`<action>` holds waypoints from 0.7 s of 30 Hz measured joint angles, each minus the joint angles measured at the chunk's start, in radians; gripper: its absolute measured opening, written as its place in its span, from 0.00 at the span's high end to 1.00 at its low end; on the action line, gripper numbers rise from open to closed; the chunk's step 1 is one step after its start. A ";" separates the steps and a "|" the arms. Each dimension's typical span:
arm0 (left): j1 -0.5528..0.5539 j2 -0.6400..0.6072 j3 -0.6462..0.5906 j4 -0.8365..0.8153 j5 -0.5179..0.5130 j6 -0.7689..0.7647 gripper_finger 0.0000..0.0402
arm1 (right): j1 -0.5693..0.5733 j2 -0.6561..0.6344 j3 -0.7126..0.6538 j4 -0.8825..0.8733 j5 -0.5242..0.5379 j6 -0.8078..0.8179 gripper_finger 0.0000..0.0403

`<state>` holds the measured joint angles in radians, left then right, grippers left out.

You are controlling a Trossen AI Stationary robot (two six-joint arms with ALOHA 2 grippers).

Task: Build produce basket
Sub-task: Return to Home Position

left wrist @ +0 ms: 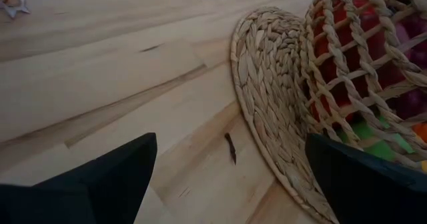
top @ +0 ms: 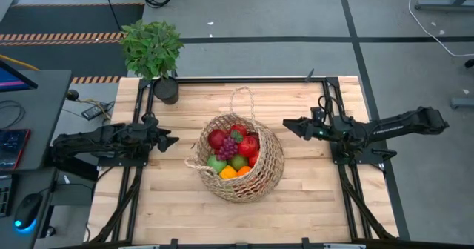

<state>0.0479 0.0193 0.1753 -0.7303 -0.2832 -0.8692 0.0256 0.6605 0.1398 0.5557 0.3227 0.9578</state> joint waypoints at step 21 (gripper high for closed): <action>0.000 0.000 0.000 0.001 0.001 0.000 0.03 | 0.111 -0.306 -0.134 -0.041 -0.038 -0.058 0.14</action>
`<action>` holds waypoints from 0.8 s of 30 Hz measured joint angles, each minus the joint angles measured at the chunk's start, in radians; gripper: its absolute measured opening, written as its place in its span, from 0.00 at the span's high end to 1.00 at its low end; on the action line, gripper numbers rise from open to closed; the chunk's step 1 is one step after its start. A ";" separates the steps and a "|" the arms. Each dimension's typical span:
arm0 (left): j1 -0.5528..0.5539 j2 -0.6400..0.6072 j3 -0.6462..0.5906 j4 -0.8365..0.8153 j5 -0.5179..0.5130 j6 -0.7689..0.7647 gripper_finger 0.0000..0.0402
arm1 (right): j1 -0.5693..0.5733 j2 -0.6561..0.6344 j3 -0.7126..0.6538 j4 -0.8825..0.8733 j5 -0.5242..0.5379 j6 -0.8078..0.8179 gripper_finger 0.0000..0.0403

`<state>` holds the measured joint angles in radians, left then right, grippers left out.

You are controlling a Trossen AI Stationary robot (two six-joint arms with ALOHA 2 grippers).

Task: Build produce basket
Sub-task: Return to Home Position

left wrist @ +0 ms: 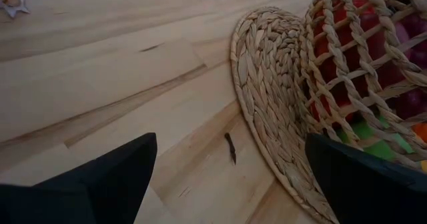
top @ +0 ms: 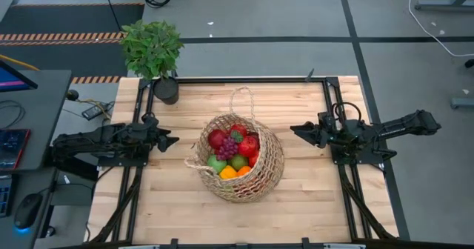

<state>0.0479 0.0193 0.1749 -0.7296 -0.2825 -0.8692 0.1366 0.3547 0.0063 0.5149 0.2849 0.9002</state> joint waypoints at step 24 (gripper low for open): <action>0.000 0.000 0.000 0.000 0.000 0.000 0.03 | -0.012 -0.315 0.000 -0.462 -0.046 -0.022 0.14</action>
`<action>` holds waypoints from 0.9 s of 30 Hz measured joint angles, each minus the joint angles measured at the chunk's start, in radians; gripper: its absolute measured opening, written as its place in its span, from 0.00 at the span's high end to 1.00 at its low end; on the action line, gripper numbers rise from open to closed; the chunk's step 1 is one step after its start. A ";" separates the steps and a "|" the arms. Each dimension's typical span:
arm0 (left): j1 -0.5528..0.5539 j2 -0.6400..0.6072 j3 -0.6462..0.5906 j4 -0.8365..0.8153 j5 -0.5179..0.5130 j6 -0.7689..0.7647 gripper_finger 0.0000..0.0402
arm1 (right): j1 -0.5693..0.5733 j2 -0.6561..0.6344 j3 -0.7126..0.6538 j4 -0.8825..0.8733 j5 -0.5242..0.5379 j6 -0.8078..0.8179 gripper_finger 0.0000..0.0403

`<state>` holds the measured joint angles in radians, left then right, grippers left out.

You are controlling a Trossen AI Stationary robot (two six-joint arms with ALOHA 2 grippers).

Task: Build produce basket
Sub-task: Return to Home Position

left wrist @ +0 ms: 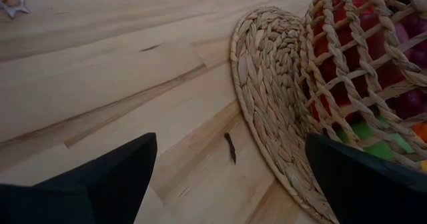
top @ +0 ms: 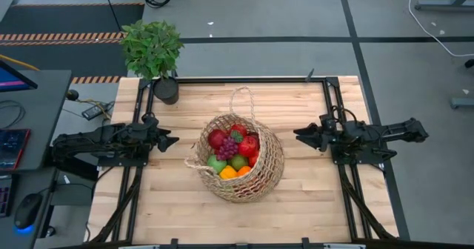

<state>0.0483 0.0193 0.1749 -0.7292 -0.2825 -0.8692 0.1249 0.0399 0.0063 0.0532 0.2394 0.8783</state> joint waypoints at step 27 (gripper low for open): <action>0.000 0.000 0.000 0.000 0.000 0.000 0.03 | 0.000 0.018 0.000 0.004 -0.006 -0.272 0.14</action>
